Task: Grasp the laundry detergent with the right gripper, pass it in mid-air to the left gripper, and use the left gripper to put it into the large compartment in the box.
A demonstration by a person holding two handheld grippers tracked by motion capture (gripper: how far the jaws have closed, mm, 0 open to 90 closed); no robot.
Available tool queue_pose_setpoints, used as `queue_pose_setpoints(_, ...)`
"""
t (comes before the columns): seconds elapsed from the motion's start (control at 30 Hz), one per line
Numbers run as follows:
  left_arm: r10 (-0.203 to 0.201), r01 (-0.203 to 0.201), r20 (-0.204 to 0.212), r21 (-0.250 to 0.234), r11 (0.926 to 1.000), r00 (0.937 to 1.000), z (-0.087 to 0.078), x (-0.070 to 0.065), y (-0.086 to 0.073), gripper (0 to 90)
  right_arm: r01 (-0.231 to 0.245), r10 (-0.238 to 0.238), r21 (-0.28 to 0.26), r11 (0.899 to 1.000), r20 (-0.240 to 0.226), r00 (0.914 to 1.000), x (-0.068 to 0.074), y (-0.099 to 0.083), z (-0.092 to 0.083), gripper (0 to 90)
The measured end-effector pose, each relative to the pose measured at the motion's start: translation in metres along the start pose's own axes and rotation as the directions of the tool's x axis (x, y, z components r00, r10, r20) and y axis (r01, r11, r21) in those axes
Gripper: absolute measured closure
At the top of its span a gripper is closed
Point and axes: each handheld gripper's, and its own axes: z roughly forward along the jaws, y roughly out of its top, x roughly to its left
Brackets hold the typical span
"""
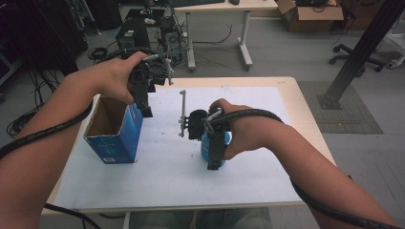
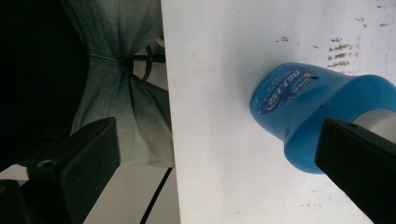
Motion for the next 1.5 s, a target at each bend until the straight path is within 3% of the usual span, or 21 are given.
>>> queue_pose_setpoints(0.8, -0.007, 0.007, 0.007, 0.007, 1.0, 1.0, 0.002, -0.003, 0.0, 0.2, 0.006, -0.006, -0.022, 1.0, -0.001, 1.0, 0.005, -0.003, 0.005, 0.2)
queue_pose_setpoints(1.1, -0.007, 0.007, 0.007, 0.006, 1.0, 1.0, 0.005, -0.001, 0.0, 0.1, -0.012, 0.01, -0.081, 0.997, -0.014, 0.9998, 0.013, -0.018, 0.003, 0.2)
queue_pose_setpoints(1.5, -0.014, 0.014, 0.004, 0.001, 0.9999, 0.9999, 0.002, -0.003, -0.002, 0.1, -0.036, 0.035, -0.091, 0.995, -0.018, 0.9992, 0.023, -0.039, 0.009, 0.2)
